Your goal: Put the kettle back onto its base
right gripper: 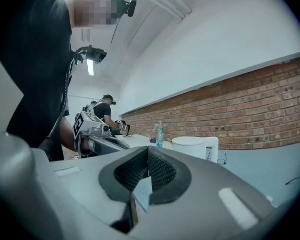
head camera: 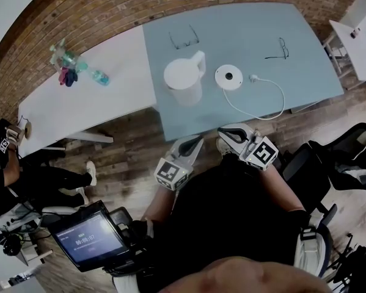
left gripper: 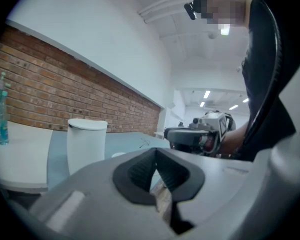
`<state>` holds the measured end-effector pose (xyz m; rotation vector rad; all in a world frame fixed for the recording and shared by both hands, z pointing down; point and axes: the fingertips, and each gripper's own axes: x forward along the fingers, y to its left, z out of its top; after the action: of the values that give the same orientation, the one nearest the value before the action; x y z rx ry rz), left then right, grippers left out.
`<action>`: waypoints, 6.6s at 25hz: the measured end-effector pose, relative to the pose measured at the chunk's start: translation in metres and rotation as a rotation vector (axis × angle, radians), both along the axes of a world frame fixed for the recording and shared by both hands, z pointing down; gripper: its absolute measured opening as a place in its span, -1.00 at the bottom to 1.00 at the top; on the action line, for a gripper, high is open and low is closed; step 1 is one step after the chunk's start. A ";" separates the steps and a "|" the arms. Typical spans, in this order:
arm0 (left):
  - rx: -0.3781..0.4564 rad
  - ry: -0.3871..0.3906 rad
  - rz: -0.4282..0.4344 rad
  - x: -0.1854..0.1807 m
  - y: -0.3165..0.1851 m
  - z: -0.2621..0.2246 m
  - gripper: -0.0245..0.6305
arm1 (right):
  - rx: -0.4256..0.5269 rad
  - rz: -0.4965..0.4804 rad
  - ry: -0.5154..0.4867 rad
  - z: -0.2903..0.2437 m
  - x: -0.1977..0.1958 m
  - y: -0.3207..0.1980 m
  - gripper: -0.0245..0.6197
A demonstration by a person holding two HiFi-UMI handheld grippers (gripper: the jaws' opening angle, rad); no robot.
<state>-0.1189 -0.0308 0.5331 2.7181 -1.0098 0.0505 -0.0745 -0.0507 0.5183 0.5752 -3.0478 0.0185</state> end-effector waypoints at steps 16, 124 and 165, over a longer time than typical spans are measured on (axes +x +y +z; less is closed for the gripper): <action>0.034 -0.023 -0.112 0.000 -0.062 -0.010 -0.92 | -0.020 -0.120 -0.009 -0.019 -0.005 -0.065 -0.91; -0.035 -0.096 -0.511 -0.002 -0.130 0.004 -0.92 | -0.061 -0.003 0.147 0.088 -0.104 -0.315 -0.66; 0.017 -0.102 -0.462 0.017 -0.119 -0.011 -0.92 | -0.131 0.049 -0.050 0.028 -0.072 -0.313 -0.62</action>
<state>-0.1022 -0.1498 0.5222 2.4469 -1.6449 0.0989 -0.1463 -0.3635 0.5462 0.6492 -3.0494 0.2357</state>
